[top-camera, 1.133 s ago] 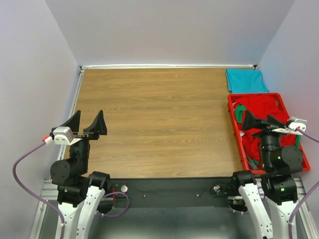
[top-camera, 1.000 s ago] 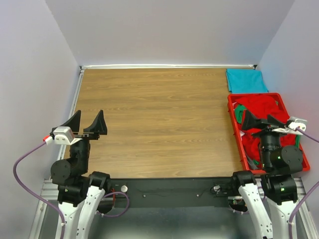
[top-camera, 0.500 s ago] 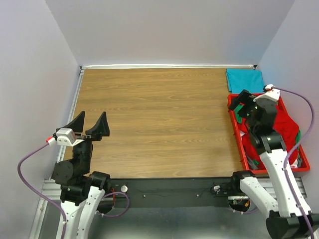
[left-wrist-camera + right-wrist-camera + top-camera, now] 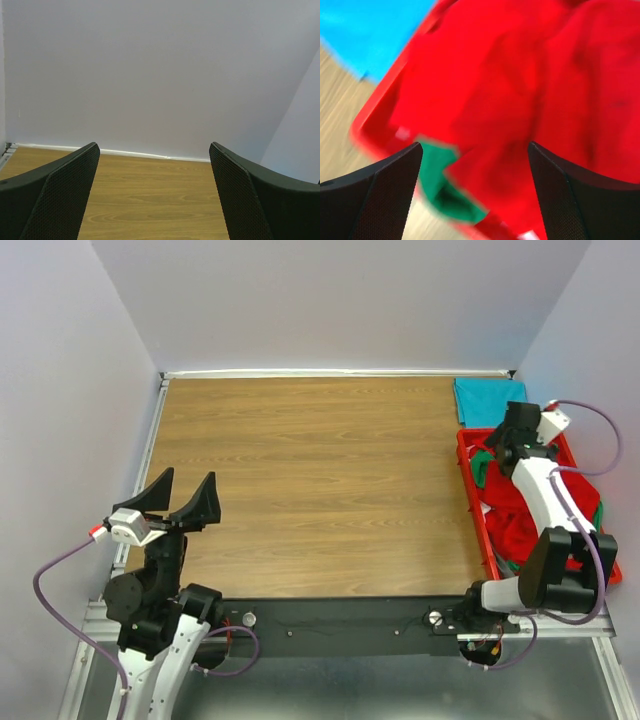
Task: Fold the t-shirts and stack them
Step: Grab the tshirt from the pile
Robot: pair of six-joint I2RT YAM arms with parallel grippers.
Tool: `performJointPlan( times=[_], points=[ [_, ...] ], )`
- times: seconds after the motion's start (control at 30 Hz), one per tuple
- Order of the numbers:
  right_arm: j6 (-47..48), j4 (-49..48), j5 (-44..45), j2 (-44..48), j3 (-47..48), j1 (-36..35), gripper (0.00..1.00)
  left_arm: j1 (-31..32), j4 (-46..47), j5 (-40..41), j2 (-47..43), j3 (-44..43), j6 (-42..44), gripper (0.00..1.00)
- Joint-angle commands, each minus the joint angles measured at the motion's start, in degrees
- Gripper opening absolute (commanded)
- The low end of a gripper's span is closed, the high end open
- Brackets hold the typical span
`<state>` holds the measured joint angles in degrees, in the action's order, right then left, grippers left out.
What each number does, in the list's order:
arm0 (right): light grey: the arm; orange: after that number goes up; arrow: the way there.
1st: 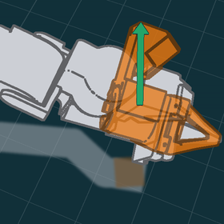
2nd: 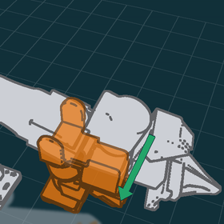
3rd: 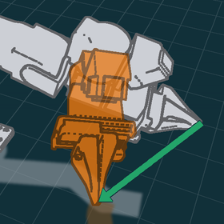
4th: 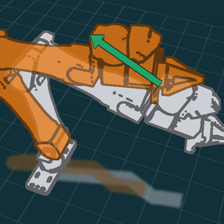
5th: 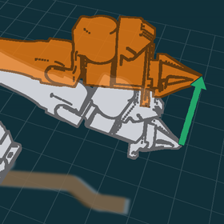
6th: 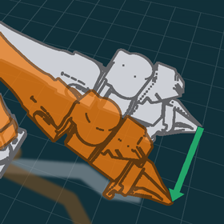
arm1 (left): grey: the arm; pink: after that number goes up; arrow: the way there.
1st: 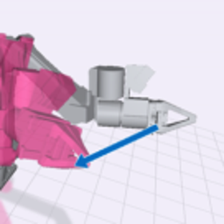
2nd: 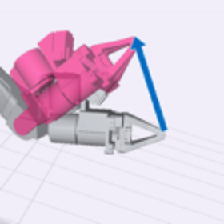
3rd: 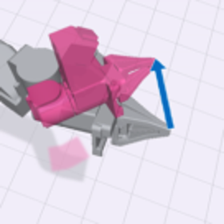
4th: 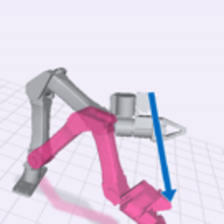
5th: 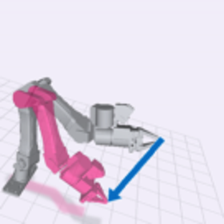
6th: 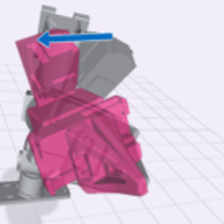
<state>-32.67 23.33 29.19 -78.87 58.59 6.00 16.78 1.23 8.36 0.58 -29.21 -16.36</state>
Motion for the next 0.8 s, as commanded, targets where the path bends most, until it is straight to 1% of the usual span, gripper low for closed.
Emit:
performJointPlan(
  times=[0.0,0.17,0.27,0.33,0.4,0.47,0.57,0.6,0.67,0.7,0.77],
  points=[
    [-3.4,0.7,3.7,-0.8,2.2,5.2,0.9,0.7,1.0,1.7,-4.2,0.6,-0.3,0.99],
    [-4.2,0.6,1.5,-2.8,1.4,9.7,0.87,1.0,1.6,1.7,-4.4,0.8,-0.2,0.99],
    [-4.6,0.2,-0.3,-3.6,0.8,11.6,0.82,1.1,1.8,1.7,-4.4,0.9,-0.1,0.99],
    [-4.5,-0.7,-1.1,-4.0,0.1,12.5,0.73,1.2,1.8,1.6,-4.4,1.0,0.0,0.99],
    [-4.6,-1.0,-2.2,-4.3,-0.4,13.0,0.67,1.2,2.0,1.2,-4.5,1.1,0.1,0.99],
    [-4.6,-1.3,-2.9,-4.4,-1.1,13.6,0.58,1.2,2.0,1.2,-4.7,1.0,0.1,0.99],
    [-4.7,-1.5,-3.2,-4.2,-2.1,13.9,0.5,1.2,2.0,1.1,-4.8,1.1,0.2,0.98],
    [-4.8,-1.5,-3.3,-4.2,-2.2,13.9,0.44,1.2,2.1,1.1,-4.7,1.1,0.2,0.99],
    [-4.9,-1.5,-3.6,-3.7,-2.6,13.9,0.38,1.3,2.1,1.0,-4.7,1.1,0.2,0.98],
    [-5.0,-1.4,-3.8,-3.0,-2.7,13.9,0.32,1.4,2.2,1.0,-4.8,1.1,0.2,0.98],
    [-4.9,-1.4,-4.1,-2.1,-3.0,13.9,0.27,1.4,2.2,1.0,-4.7,1.2,0.2,0.99]
  ],
)
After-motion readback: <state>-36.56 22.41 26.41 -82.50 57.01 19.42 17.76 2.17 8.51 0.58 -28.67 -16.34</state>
